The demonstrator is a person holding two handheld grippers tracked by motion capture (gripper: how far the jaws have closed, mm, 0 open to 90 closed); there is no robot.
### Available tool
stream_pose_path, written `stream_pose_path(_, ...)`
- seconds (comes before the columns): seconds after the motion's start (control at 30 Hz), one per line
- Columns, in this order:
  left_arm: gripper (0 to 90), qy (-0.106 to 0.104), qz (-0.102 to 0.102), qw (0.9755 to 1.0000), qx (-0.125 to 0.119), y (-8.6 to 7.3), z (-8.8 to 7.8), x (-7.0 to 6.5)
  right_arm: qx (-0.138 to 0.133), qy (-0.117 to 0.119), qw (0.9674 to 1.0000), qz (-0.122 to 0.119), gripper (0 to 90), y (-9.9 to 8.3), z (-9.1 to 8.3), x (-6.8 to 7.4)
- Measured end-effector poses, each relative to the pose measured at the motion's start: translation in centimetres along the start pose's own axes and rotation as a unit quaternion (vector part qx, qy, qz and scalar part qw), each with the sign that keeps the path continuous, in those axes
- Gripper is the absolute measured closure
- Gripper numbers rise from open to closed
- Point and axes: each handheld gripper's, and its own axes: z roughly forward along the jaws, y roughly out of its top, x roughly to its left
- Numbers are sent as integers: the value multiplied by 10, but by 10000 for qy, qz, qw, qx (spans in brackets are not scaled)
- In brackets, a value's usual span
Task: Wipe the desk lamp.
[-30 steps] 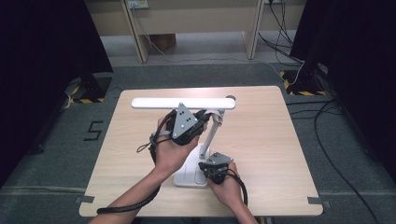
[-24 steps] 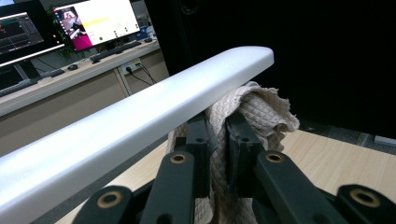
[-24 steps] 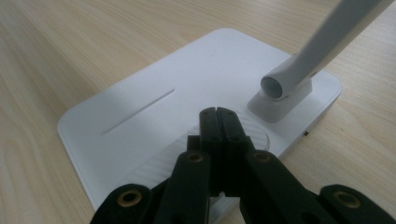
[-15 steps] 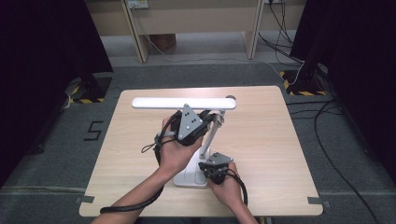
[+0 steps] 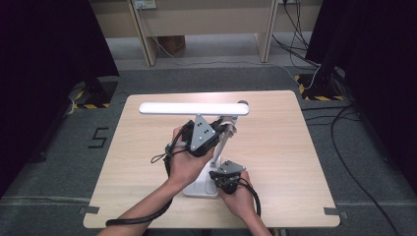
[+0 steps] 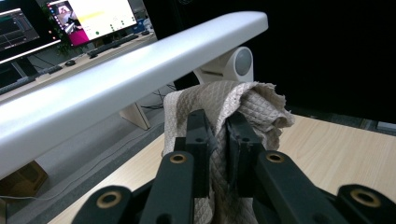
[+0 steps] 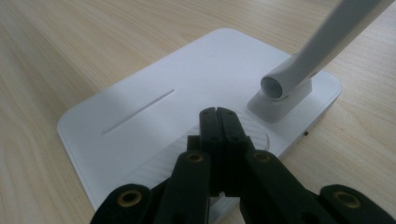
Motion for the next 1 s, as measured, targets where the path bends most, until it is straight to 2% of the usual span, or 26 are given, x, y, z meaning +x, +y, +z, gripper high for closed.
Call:
stream_pose_path(0.4,806,-23,-105,9999,82,-16,0,-2,19,-1,10000,4,900,0,0,0)
stream_pose_path(1.0,805,-96,-126,9998,150,-29,1,-5,5,6,10000,15,900,0,0,0)
